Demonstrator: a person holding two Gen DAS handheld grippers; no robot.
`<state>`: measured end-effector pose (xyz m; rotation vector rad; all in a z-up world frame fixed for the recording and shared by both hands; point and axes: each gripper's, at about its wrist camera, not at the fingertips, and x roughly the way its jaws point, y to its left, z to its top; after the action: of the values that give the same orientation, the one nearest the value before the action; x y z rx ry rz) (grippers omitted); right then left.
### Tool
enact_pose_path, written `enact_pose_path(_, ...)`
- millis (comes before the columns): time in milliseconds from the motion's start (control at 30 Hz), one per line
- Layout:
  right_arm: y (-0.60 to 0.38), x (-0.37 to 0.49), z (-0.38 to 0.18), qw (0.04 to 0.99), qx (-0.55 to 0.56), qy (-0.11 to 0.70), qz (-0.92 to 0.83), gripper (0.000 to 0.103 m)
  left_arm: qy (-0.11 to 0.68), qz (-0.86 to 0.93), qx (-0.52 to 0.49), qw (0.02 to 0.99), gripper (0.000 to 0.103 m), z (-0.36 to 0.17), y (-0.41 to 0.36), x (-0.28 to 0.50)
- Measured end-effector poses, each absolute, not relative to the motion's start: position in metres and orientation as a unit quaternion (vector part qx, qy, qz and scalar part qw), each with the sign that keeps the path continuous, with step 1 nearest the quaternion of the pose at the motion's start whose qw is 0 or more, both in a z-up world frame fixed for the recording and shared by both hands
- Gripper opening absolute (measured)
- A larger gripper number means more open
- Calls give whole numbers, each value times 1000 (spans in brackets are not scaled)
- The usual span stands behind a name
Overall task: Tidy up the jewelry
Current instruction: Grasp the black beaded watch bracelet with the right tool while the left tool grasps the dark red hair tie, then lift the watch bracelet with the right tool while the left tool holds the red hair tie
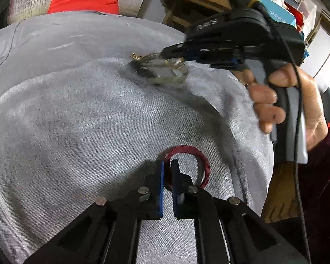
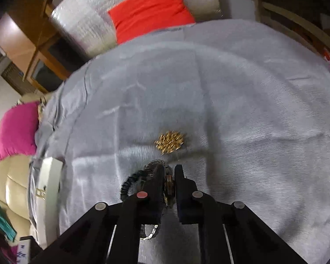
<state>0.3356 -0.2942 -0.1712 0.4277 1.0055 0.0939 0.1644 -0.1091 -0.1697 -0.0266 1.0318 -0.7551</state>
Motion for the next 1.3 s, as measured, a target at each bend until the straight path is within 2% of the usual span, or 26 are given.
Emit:
enact_pose_path(333, -323, 310, -143, 848, 287, 437, 89, 10, 458, -337, -36, 822, 5, -151, -73, 168)
enact_pose_path(500, -311, 304, -133, 843, 301, 428, 121, 10, 456, -328, -46, 826, 5, -148, -46, 163)
enact_pose_path(700, -296, 290, -118, 852, 297, 409, 135, 10, 456, -357, -61, 813, 5, -148, -56, 164)
enact_pose_path(800, -291, 280, -113, 859, 289, 401, 133, 10, 462, -362, -60, 807, 8, -151, -63, 166)
enact_pose_path(933, -295, 266, -114, 860, 298, 394, 127, 10, 476, -367, -46, 798, 23, -161, -85, 168)
enact_pose_path(1300, -312, 265, -128, 850, 309, 407, 123, 10, 483, -362, -17, 797, 23, -171, -106, 166)
